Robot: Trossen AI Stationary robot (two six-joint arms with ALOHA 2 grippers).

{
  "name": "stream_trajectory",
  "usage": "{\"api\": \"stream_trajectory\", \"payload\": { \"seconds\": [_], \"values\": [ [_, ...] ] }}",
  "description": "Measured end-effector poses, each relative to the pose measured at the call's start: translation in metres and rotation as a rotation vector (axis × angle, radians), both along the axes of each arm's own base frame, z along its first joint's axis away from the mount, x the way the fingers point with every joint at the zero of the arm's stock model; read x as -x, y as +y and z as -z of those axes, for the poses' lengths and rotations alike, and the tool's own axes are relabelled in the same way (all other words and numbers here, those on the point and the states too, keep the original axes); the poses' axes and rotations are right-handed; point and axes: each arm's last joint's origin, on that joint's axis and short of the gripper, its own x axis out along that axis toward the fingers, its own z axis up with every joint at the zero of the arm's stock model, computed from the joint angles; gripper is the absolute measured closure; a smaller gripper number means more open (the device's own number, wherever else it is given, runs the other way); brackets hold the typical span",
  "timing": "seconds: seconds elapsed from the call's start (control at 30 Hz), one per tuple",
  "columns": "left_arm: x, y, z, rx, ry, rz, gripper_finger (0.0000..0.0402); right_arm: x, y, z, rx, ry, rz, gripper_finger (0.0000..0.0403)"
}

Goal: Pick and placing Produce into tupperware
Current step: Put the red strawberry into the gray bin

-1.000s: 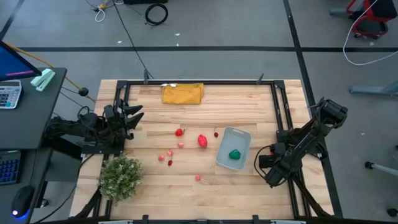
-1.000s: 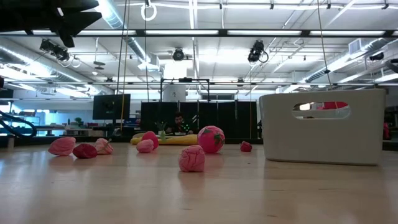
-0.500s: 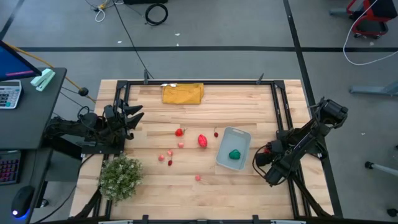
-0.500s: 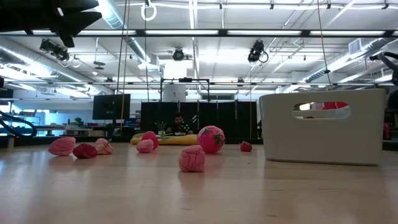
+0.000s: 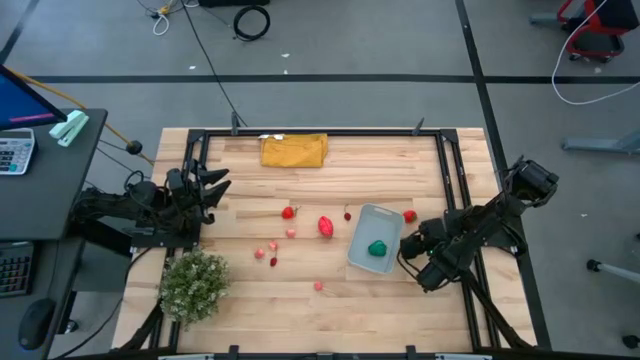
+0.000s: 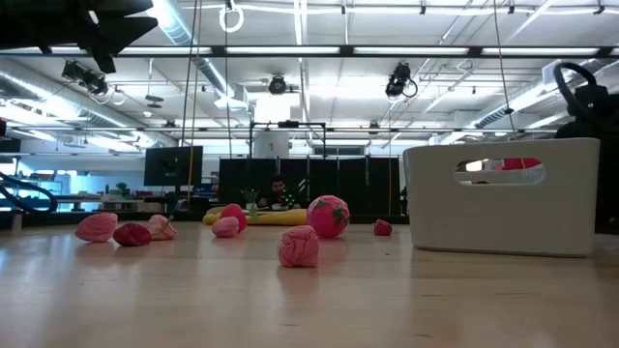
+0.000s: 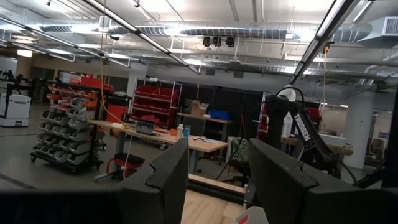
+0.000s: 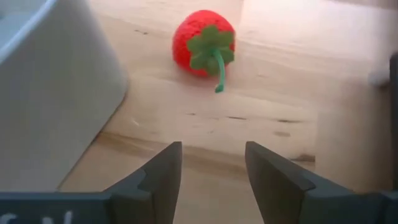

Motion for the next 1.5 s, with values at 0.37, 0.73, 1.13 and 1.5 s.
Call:
{"api": "stream_trajectory", "payload": {
  "seconds": [0.37, 0.73, 1.13, 1.5],
  "values": [
    [0.0, 0.0, 0.0, -0.001, 0.001, -0.001, 0.023, -0.011, -0.017, -0.004, 0.093, 0.181, -0.159, 0.0217],
    [0.0, 0.0, 0.0, -0.002, 0.001, -0.001, 0.023, -0.047, -0.035, -0.024, 0.068, 0.365, -0.354, 0.0218],
    [0.001, 0.0, -0.003, -0.067, -0.004, -0.032, 0.023, -0.081, -0.067, -0.05, -0.135, 0.42, -0.379, 0.0218],
    [0.001, 0.0, -0.003, -0.067, -0.003, -0.032, 0.023, -0.072, -0.065, -0.053, -0.311, 0.505, -0.321, 0.0218]
  ]
}}
